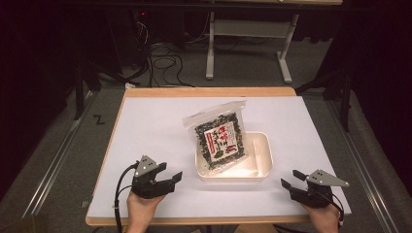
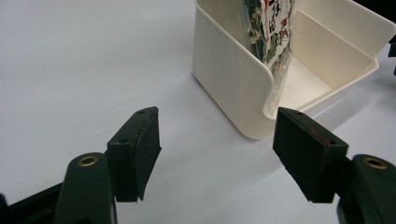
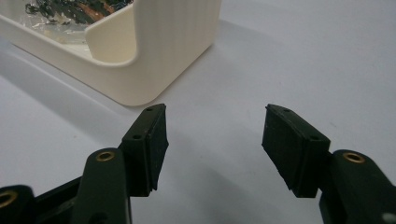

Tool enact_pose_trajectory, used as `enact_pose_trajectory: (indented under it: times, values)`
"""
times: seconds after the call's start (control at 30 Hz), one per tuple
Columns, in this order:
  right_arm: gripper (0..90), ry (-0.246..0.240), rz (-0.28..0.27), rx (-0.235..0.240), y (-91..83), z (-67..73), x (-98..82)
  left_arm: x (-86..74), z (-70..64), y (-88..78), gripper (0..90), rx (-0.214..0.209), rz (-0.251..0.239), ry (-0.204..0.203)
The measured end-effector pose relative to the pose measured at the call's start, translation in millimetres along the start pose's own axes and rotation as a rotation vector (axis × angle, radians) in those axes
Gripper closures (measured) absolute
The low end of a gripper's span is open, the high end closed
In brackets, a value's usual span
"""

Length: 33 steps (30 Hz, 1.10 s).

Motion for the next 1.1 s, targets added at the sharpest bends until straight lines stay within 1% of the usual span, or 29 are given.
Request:
enact_pose_trajectory:
  times: [0.03, 0.17, 0.23, 0.6, 0.77, 0.97, 1.1]
  values:
    - [40.8, 0.008, 0.001, 0.0, 0.0, 0.4, -0.3, -0.4, 0.5, 0.7, 32.2, 0.001, -0.001, -0.004]
    - [40.8, -0.003, 0.001, 0.0, 0.2, -0.1, 0.0, -3.9, 3.0, 4.8, 32.2, 0.009, 0.008, -0.011]
    - [40.8, 0.002, 0.001, -0.001, 0.0, 0.0, -0.1, -5.2, 4.6, 6.3, 32.2, 0.013, 0.008, -0.016]
    - [40.8, 0.005, -0.001, 0.001, 0.1, -0.6, 0.1, -11.6, 12.6, 11.3, 32.1, 0.042, 0.015, -0.02]
    - [40.7, 0.009, 0.006, 0.002, 0.3, -1.8, -0.5, -13.0, 15.3, 11.7, 32.0, 0.06, 0.01, -0.011]
    - [40.6, 0.001, 0.007, 0.002, 0.8, -2.2, -0.5, -17.3, 18.4, 14.7, 32.0, 0.082, 0.023, 0.0]
    - [40.5, 0.006, 0.007, 0.002, 0.9, -2.0, -0.7, -20.5, 20.3, 16.3, 32.0, 0.099, 0.034, 0.015]
Point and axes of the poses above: each handheld gripper's, and its own axes: y roughly forward along the jaws, x roughly out of its top, z roughly to its left, the point moved 8 cm from there along y, roughly forward along the jaws
